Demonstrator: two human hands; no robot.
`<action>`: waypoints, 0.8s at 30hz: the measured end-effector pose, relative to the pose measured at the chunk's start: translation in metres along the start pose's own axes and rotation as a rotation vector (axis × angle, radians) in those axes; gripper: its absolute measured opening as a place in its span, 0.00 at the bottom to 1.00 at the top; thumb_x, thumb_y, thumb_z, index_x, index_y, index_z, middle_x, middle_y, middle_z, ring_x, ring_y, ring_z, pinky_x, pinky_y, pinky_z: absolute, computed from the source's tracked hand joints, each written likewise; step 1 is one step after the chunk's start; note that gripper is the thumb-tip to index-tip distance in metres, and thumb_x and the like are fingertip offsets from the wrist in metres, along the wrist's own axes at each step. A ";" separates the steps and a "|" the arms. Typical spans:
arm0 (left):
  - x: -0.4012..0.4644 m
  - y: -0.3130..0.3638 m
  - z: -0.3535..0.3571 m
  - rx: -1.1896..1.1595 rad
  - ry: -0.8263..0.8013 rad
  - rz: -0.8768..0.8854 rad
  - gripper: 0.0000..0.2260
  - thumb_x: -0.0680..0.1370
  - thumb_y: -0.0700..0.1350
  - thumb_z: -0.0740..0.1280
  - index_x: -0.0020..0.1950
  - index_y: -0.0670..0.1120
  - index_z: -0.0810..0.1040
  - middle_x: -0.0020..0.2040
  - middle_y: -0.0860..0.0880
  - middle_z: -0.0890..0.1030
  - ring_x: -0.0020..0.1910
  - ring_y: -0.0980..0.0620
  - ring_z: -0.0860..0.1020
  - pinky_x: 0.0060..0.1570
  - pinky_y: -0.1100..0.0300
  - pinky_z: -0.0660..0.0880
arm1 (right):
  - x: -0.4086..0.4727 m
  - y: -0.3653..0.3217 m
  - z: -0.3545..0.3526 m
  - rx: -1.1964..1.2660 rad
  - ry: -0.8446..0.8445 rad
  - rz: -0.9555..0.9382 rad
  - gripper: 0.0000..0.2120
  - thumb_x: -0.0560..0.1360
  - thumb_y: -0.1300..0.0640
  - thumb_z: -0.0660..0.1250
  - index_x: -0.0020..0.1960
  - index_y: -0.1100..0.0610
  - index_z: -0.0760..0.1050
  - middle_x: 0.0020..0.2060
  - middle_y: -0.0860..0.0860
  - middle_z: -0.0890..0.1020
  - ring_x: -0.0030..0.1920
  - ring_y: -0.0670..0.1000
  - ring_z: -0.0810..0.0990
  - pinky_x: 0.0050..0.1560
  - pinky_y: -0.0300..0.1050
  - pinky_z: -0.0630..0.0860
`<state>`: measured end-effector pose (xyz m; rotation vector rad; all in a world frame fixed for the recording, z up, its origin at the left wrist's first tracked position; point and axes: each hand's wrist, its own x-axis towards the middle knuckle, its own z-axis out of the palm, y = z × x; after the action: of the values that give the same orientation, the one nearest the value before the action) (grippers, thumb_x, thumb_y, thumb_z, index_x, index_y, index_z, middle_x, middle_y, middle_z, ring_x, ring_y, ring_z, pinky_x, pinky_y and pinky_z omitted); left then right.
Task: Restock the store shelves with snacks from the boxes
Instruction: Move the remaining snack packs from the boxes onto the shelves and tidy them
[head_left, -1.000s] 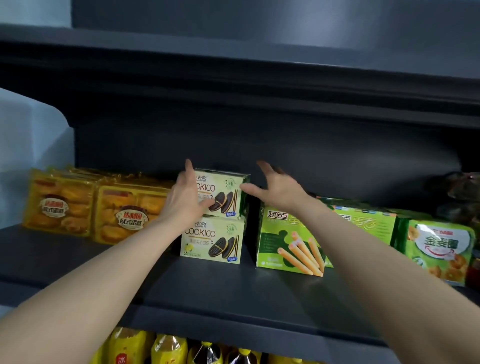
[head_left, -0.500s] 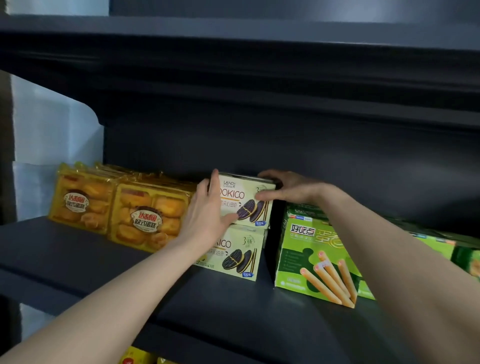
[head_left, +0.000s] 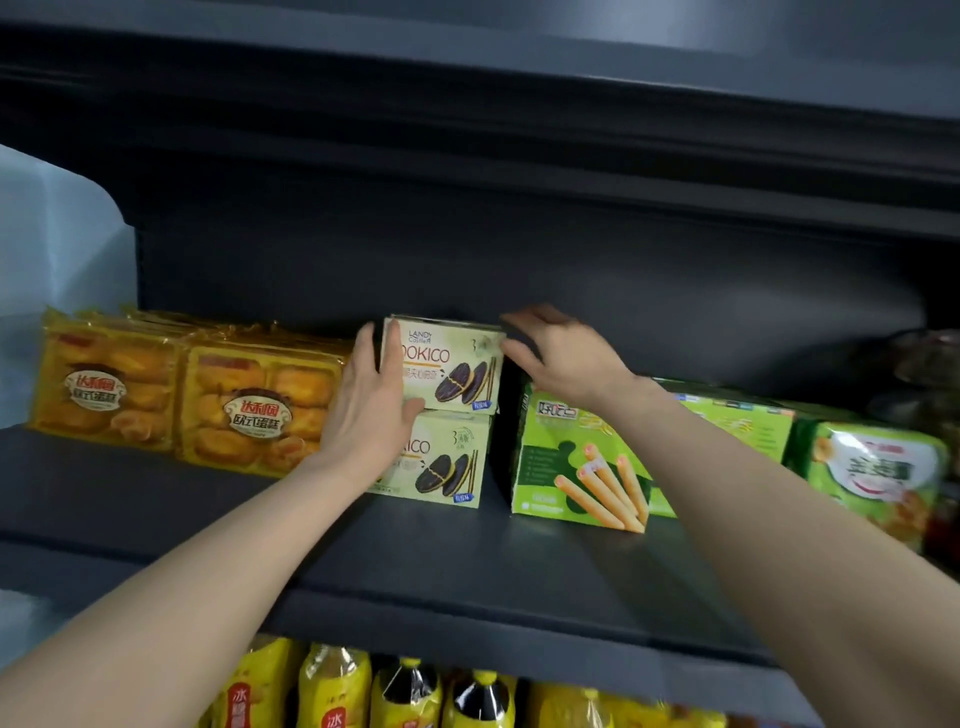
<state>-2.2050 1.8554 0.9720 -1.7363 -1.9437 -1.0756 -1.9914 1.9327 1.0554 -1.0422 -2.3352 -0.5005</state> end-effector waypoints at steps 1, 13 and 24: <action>-0.005 0.000 -0.003 0.035 -0.005 0.028 0.39 0.80 0.50 0.66 0.81 0.46 0.43 0.80 0.41 0.45 0.77 0.39 0.56 0.73 0.48 0.61 | -0.011 0.000 -0.007 -0.061 0.054 -0.006 0.22 0.83 0.44 0.56 0.74 0.51 0.70 0.69 0.53 0.74 0.66 0.59 0.74 0.64 0.53 0.71; -0.076 0.069 -0.001 0.189 0.021 0.430 0.35 0.72 0.41 0.75 0.76 0.39 0.65 0.74 0.36 0.66 0.73 0.35 0.65 0.68 0.43 0.68 | -0.199 0.037 -0.036 -0.528 0.128 0.058 0.16 0.70 0.60 0.63 0.57 0.59 0.80 0.54 0.60 0.82 0.53 0.63 0.80 0.51 0.55 0.76; -0.038 0.170 0.063 0.434 -0.046 0.537 0.57 0.69 0.66 0.72 0.79 0.51 0.33 0.80 0.41 0.40 0.78 0.37 0.37 0.75 0.35 0.45 | -0.204 0.151 -0.028 -0.587 -0.088 0.133 0.40 0.68 0.53 0.76 0.77 0.47 0.63 0.77 0.59 0.62 0.76 0.65 0.62 0.65 0.63 0.70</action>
<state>-2.0204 1.8691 0.9581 -1.8664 -1.4507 -0.3956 -1.7525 1.8975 0.9720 -1.4918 -2.2177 -1.1492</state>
